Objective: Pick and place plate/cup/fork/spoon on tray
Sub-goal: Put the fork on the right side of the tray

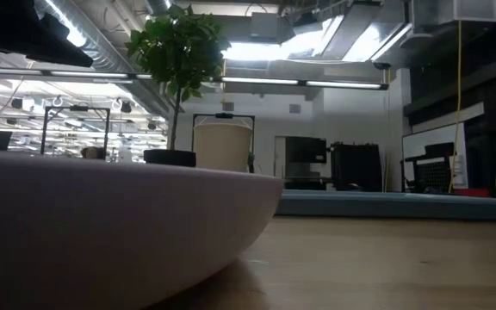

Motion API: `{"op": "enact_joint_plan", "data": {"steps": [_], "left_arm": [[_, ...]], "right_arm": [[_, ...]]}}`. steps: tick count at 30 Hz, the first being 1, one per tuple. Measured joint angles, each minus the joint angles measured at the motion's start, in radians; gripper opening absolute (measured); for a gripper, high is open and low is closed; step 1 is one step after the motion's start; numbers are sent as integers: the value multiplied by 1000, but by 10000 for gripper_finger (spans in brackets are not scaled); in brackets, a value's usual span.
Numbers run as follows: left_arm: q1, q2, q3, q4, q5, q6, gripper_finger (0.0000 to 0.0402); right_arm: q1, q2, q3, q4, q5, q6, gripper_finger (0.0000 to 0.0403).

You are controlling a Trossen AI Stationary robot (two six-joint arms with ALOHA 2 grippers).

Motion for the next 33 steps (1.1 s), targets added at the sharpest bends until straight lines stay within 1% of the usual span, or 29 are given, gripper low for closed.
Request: {"op": "enact_joint_plan", "data": {"steps": [4, 8, 13, 21, 24, 26, 28, 33], "left_arm": [[0, 0, 0, 0, 1, 0, 73], [0, 0, 0, 0, 1, 0, 73], [0, 0, 0, 0, 1, -1, 73], [0, 0, 0, 0, 1, 0, 73], [0, 0, 0, 0, 1, -1, 73], [0, 0, 0, 0, 1, -1, 73], [0, 0, 0, 0, 1, -1, 73], [0, 0, 0, 0, 1, -1, 73]], "right_arm": [[-24, 10, -49, 68, 5, 1, 90], [-57, 13, -129, 157, 8, -3, 90], [-86, 13, -223, 276, -27, -48, 90], [-88, 9, -305, 402, -26, -56, 90], [-88, 7, -319, 399, -30, -56, 82], [-88, 7, -317, 373, -31, -56, 66], [-88, 3, -321, 308, -35, -57, 48], [-88, -15, -326, 182, -33, -47, 46]]}}
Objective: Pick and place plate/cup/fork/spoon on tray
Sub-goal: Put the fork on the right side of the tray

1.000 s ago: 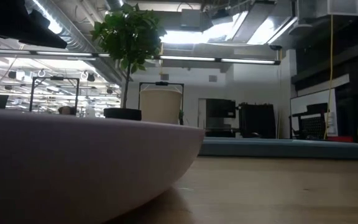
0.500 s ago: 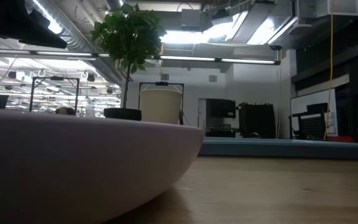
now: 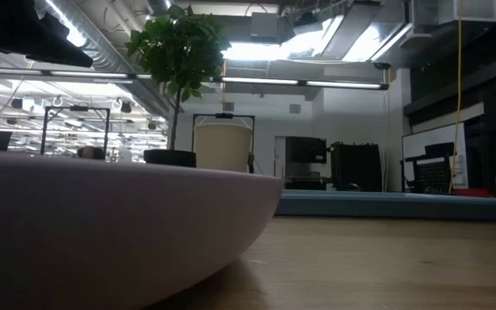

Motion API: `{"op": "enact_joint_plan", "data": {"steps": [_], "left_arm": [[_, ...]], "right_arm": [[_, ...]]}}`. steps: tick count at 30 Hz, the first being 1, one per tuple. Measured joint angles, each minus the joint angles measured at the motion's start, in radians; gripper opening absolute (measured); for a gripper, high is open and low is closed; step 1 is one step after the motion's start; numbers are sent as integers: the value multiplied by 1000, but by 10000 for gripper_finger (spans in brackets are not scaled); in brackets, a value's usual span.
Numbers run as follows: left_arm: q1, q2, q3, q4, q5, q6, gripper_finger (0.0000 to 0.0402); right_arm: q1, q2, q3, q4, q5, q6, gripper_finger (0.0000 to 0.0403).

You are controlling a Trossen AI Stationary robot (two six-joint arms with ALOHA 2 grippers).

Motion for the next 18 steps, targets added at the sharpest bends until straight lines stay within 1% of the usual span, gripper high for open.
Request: {"op": "enact_joint_plan", "data": {"steps": [2, 4, 7, 11, 14, 15, 18], "left_arm": [[0, 0, 0, 0, 0, 0, 73], [0, 0, 0, -1, 0, 0, 73], [0, 0, 0, -4, 0, 1, 73], [0, 0, 0, -5, 0, 1, 73], [0, 0, 0, -7, 0, 1, 73], [0, 0, 0, -7, 0, 1, 73], [0, 0, 0, -7, -1, 1, 73]], "right_arm": [[0, -17, 0, -43, 12, 17, 46], [0, -52, 0, -42, 61, 18, 46], [0, -116, 9, -84, 216, 16, 46], [-18, -195, 20, -298, 430, 39, 46], [-66, -243, 20, -471, 543, 79, 46], [-87, -259, 18, -488, 570, 80, 46], [-169, -325, -15, -464, 654, -9, 46]]}}
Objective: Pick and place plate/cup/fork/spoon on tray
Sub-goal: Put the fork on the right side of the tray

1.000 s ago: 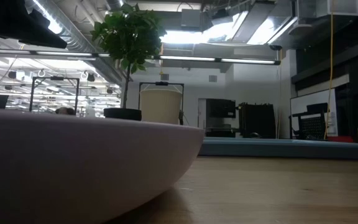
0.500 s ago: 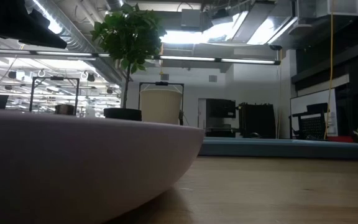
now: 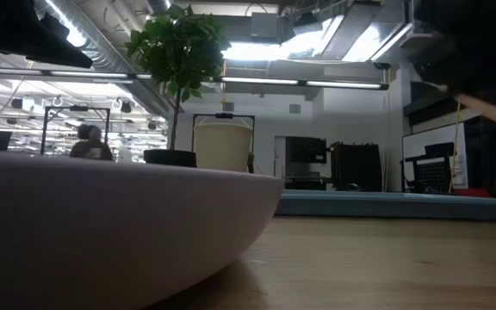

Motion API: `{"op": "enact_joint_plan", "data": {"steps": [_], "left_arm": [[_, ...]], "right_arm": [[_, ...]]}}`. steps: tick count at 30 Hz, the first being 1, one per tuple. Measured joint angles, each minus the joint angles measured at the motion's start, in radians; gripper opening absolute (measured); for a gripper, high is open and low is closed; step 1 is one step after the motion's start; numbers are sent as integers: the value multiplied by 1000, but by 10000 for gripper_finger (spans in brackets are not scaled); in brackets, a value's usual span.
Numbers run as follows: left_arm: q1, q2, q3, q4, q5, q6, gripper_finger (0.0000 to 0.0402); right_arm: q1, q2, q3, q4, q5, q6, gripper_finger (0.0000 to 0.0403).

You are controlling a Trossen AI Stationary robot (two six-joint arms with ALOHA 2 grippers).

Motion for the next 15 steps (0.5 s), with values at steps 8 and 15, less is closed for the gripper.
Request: {"op": "enact_joint_plan", "data": {"steps": [8, 15], "left_arm": [[0, 0, 0, -4, -17, 0, 73], [0, 0, 0, -19, -18, 1, 73]], "right_arm": [[-234, -82, -67, -6, 50, -191, 46], [-364, -110, -86, 19, 62, -311, 46]]}}
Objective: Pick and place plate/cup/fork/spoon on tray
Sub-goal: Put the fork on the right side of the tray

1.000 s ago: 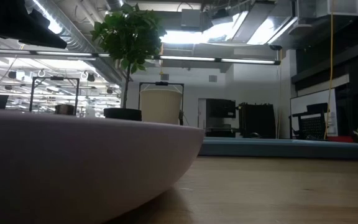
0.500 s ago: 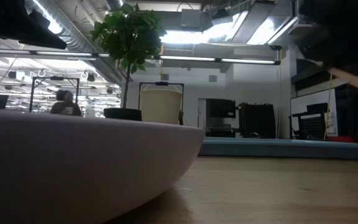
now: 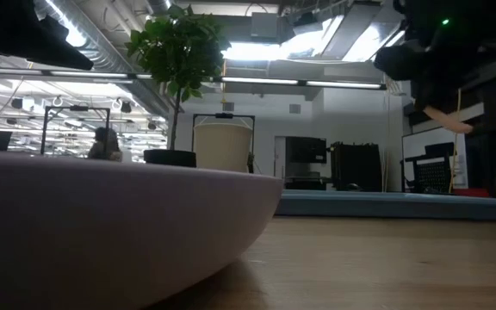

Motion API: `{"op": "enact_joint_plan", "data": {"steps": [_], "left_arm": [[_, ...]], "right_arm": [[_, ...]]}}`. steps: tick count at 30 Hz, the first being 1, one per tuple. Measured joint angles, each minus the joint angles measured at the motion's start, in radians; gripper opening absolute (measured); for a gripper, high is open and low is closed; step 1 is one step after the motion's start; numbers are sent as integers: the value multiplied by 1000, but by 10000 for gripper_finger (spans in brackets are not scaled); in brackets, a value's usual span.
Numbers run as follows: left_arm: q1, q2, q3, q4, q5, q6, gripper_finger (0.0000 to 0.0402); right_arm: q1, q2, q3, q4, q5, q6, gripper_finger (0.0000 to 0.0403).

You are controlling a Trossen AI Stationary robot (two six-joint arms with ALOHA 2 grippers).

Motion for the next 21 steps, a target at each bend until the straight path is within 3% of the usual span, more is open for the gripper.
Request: {"op": "enact_joint_plan", "data": {"steps": [14, 21], "left_arm": [[0, 0, 0, 0, -1, 0, 73], [0, 0, 0, 0, 0, -1, 73]], "right_arm": [[-272, 0, 0, 279, 40, -442, 46], [-314, 0, 0, 414, -69, -639, 46]]}}
